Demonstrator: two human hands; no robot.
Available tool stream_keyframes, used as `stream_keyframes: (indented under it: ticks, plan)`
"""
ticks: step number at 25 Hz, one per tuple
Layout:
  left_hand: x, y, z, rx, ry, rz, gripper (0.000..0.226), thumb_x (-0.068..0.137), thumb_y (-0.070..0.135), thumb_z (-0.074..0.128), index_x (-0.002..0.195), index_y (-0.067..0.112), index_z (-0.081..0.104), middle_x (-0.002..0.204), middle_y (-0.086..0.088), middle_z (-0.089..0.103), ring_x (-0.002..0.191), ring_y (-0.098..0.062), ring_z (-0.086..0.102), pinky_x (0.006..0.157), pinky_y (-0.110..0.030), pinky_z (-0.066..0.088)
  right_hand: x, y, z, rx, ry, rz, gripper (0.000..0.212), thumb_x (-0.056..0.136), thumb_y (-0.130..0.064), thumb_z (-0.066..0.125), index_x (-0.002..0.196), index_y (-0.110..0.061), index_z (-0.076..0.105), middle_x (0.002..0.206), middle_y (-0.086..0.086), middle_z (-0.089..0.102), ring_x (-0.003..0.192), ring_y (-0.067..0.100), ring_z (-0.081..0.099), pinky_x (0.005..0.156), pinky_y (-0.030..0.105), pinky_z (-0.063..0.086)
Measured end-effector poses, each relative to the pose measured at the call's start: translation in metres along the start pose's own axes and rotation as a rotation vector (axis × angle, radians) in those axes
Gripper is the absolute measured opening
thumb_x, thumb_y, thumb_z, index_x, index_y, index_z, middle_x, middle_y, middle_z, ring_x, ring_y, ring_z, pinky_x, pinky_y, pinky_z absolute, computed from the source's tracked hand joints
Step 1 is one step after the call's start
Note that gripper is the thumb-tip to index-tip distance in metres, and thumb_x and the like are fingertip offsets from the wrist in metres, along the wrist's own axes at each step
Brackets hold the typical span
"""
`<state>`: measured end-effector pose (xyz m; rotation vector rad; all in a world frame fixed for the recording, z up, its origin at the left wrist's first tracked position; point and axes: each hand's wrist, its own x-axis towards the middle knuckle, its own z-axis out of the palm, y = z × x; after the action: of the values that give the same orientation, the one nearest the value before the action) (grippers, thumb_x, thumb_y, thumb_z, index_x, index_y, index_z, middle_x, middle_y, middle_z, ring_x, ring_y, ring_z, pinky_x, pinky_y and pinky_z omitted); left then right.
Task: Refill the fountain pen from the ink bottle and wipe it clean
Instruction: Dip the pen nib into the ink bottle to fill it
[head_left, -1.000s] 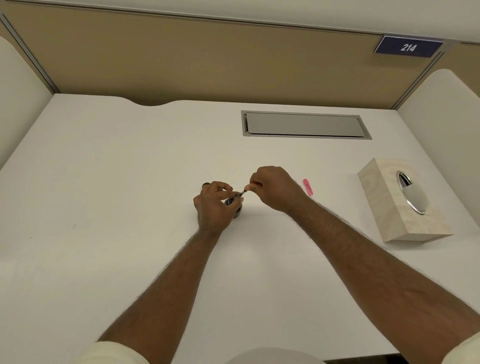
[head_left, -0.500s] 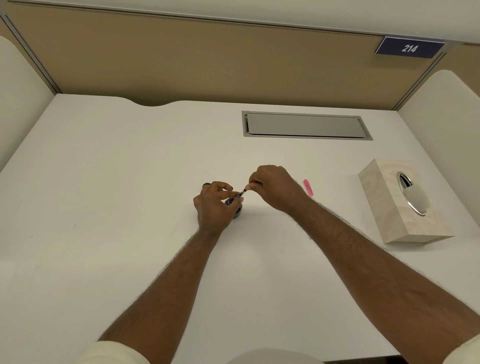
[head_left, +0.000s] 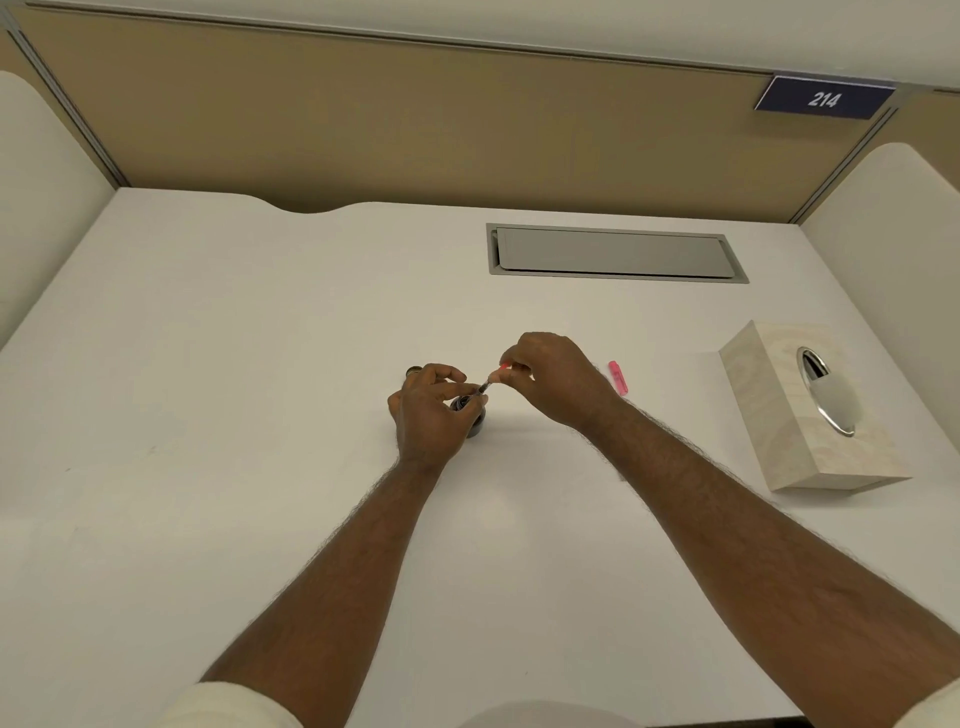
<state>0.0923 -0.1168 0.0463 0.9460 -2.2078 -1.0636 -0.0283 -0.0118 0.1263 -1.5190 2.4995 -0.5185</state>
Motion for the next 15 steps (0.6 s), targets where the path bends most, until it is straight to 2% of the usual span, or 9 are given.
stream_keyframes:
  ticks: [2, 4, 9, 12, 15]
  plan:
    - [0.0002, 0.001, 0.0005, -0.004, 0.002, 0.001, 0.008, 0.071, 0.028, 0.081, 0.079, 0.028, 0.079, 0.092, 0.02, 0.058, 0.101, -0.009, 0.055, 0.084, -0.031, 0.023, -0.0027, 0.0023, -0.0008, 0.038, 0.02, -0.021, 0.023, 0.09, -0.03, 0.06, 0.103, -0.012, 0.068, 0.09, 0.005, 0.067, 0.085, 0.021, 0.058, 0.08, 0.039, 0.045]
    - [0.0001, 0.002, 0.0008, -0.005, 0.006, 0.002, 0.008, 0.071, 0.027, 0.081, 0.079, 0.028, 0.079, 0.092, 0.02, 0.058, 0.101, -0.01, 0.055, 0.083, -0.03, 0.023, -0.0024, 0.0029, -0.0012, 0.015, 0.014, -0.043, 0.017, 0.091, -0.023, 0.059, 0.097, -0.011, 0.069, 0.089, 0.007, 0.067, 0.084, 0.025, 0.059, 0.079, 0.043, 0.046]
    - [-0.0006, -0.0002, 0.0007, -0.001, 0.002, -0.006, 0.008, 0.072, 0.028, 0.08, 0.08, 0.029, 0.079, 0.092, 0.02, 0.057, 0.102, -0.01, 0.055, 0.084, -0.031, 0.022, 0.0012, 0.001, 0.0008, -0.025, 0.008, -0.036, 0.023, 0.092, -0.027, 0.057, 0.094, -0.009, 0.072, 0.083, 0.009, 0.065, 0.079, 0.025, 0.057, 0.073, 0.038, 0.042]
    - [-0.0009, -0.0006, 0.0005, 0.002, 0.0, -0.007, 0.008, 0.071, 0.029, 0.08, 0.079, 0.029, 0.078, 0.093, 0.019, 0.058, 0.102, -0.009, 0.055, 0.084, -0.031, 0.023, -0.0005, 0.0011, -0.0002, 0.048, 0.033, -0.035, 0.021, 0.09, -0.024, 0.06, 0.102, -0.01, 0.07, 0.087, 0.008, 0.067, 0.083, 0.023, 0.058, 0.078, 0.039, 0.045]
    - [-0.0012, -0.001, 0.0007, 0.005, 0.002, -0.007, 0.008, 0.071, 0.028, 0.08, 0.079, 0.028, 0.078, 0.093, 0.019, 0.058, 0.102, -0.01, 0.055, 0.083, -0.032, 0.024, 0.0011, 0.0004, 0.0009, 0.021, 0.019, -0.054, 0.018, 0.091, -0.021, 0.058, 0.094, -0.009, 0.071, 0.084, 0.009, 0.066, 0.08, 0.026, 0.058, 0.076, 0.041, 0.046]
